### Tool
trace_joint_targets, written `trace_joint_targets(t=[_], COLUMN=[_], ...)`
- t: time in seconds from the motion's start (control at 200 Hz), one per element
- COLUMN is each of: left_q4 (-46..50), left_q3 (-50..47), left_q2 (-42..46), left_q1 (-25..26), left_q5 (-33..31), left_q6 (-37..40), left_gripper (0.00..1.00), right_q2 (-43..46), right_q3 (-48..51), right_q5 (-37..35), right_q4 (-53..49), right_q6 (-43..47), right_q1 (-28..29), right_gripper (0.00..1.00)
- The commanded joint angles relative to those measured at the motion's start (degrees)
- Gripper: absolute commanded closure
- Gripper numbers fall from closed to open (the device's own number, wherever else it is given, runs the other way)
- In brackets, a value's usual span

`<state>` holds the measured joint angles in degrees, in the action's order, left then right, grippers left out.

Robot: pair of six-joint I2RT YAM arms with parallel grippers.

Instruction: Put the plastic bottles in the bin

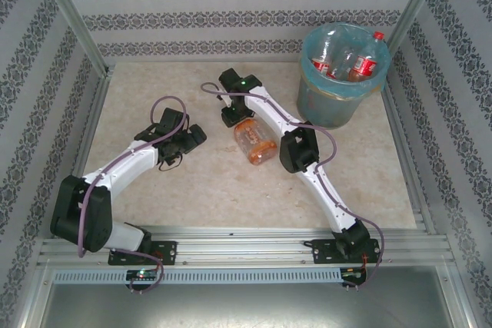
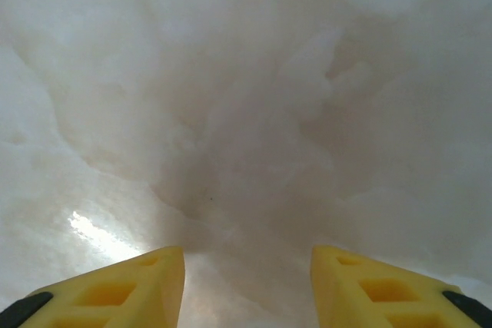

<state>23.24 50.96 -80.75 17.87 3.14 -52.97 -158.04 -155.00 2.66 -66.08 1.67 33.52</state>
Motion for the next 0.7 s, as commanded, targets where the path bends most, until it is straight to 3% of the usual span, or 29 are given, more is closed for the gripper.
trace_joint_targets(t=[0.0,0.16,0.32,0.495,0.639,0.694], left_q4=[-2.1,-2.1,-2.0,-1.8,-1.8,-1.7], left_q3=[0.2,0.6,0.6,0.9,1.8,2.3], left_q2=[-1.1,-1.5,-1.0,-0.6,-0.6,-0.6], left_q1=[-0.6,-0.5,-0.5,-0.5,-0.5,-0.5], left_q5=[1.0,1.0,0.7,0.3,0.2,0.1], left_q6=[-0.7,-0.6,-0.6,-0.7,-0.8,-0.9], left_gripper=[0.00,0.00,0.00,0.00,0.00,0.00], right_q2=[-0.7,1.4,4.5,8.3,12.5,14.2], right_q3=[-1.1,-1.1,-1.0,-1.4,-1.4,-1.6], right_q5=[0.6,1.5,1.0,0.5,0.2,0.3], right_q4=[-2.4,-2.4,-1.2,0.1,1.4,2.0], right_q6=[1.2,0.5,0.3,1.1,2.1,2.3], right_q1=[-0.1,-0.1,-0.1,0.0,-0.1,-0.2], right_gripper=[0.56,0.67,0.71,0.83,1.00,1.00])
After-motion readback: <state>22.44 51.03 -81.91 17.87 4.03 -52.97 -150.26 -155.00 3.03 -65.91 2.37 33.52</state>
